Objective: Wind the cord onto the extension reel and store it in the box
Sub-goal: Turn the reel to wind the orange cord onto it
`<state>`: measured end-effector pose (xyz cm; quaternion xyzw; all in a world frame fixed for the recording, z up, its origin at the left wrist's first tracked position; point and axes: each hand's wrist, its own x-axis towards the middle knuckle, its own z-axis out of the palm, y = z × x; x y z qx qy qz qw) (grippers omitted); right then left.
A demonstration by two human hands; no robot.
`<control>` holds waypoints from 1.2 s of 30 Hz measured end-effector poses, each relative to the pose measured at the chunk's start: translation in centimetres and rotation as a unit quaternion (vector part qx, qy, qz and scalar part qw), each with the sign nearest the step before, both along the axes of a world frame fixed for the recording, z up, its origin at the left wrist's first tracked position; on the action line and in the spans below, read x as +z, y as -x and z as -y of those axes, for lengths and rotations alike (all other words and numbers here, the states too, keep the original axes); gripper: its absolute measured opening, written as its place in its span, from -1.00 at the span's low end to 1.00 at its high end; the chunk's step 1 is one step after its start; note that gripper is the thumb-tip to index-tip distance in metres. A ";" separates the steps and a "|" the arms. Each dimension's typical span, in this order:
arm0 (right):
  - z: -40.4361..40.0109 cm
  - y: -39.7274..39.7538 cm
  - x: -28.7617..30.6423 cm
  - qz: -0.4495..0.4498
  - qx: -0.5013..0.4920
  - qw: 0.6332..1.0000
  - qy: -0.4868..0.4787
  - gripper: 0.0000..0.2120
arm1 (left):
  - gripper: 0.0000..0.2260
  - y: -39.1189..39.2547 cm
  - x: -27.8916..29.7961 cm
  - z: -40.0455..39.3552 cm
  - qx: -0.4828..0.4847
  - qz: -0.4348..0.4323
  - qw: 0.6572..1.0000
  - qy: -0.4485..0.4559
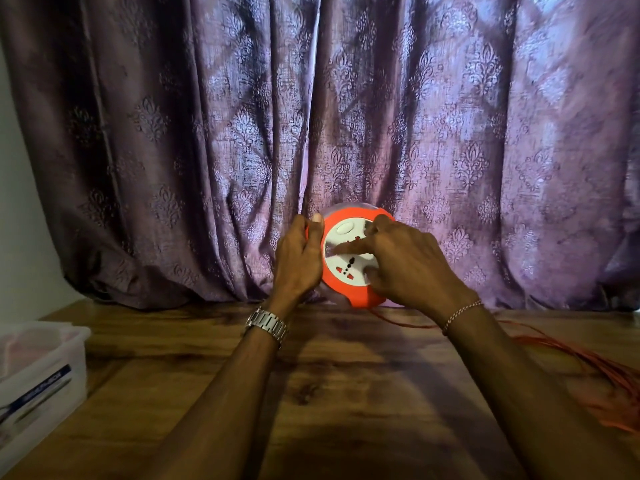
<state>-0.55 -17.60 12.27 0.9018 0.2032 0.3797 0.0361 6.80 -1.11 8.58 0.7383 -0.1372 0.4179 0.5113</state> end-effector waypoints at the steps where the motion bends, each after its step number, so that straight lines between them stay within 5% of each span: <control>1: 0.0 0.0 -0.1 0.012 -0.011 1.000 -0.014 -0.46 | -0.65 0.0 0.0 0.0 0.002 -0.001 1.000 0.000; 8: -0.6 -0.7 -0.6 0.099 -0.033 0.983 -0.153 -0.42 | -0.68 0.2 0.4 0.0 -0.001 0.000 1.000 0.007; 16: 0.3 0.3 0.9 0.020 0.043 0.998 -0.050 -0.72 | -0.65 0.5 0.4 0.0 0.000 -0.005 1.000 0.014; 22: 0.4 0.6 0.8 -0.090 0.059 0.994 0.024 -0.44 | -0.66 0.6 0.5 -0.1 -0.004 0.005 1.000 0.012; 29: -0.1 0.6 0.2 -0.016 0.021 0.999 0.017 -0.48 | -0.66 0.5 0.4 0.0 -0.003 0.007 1.000 0.011; 36: -0.4 0.2 -0.2 0.057 -0.034 0.990 -0.128 -0.41 | -0.66 0.7 0.6 0.1 -0.007 0.003 1.000 0.017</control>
